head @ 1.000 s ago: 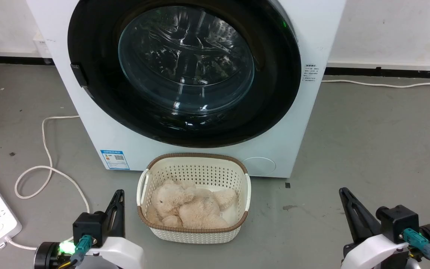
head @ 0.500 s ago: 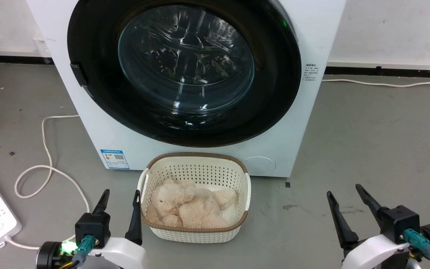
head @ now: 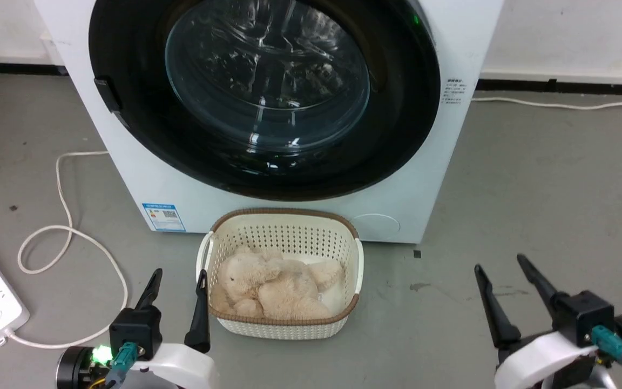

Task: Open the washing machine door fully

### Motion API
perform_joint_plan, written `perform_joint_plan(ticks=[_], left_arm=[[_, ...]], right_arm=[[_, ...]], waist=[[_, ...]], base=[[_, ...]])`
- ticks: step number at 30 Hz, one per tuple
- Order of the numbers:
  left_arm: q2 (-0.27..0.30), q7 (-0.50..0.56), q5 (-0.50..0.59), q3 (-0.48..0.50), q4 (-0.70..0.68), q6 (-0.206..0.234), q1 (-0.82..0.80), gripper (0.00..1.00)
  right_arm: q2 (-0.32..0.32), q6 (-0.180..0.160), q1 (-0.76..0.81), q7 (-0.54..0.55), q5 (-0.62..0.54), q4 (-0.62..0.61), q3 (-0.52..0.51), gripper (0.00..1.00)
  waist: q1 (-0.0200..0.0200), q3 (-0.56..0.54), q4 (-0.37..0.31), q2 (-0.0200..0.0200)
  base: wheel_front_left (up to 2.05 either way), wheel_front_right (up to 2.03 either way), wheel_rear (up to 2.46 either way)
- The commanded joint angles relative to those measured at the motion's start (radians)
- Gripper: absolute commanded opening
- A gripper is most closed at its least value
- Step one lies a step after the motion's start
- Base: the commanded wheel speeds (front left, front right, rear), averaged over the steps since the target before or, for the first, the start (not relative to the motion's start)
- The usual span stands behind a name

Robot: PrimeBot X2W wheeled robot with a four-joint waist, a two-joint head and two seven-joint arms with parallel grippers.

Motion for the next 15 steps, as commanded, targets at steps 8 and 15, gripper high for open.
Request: perform_joint_plan(ticks=[8,15], left_arm=[[0.0,-0.024,-0.02,-0.017,-0.02,0.013,-0.037,1.0],[0.0,-0.044,-0.033,-0.031,-0.034,0.022,-0.065,1.0]], right_arm=[[-0.032,0.0,-0.086,-0.008,0.023,-0.012,0.001,1.0],[-0.08,0.0,-0.203,0.006,0.069,-0.007,0.002,1.0]], waist=[[0.0,0.045,0.012,0.0],[0.0,0.099,0.024,0.0]], base=[[0.0,0.0,0.0],[0.0,0.0,0.0]])
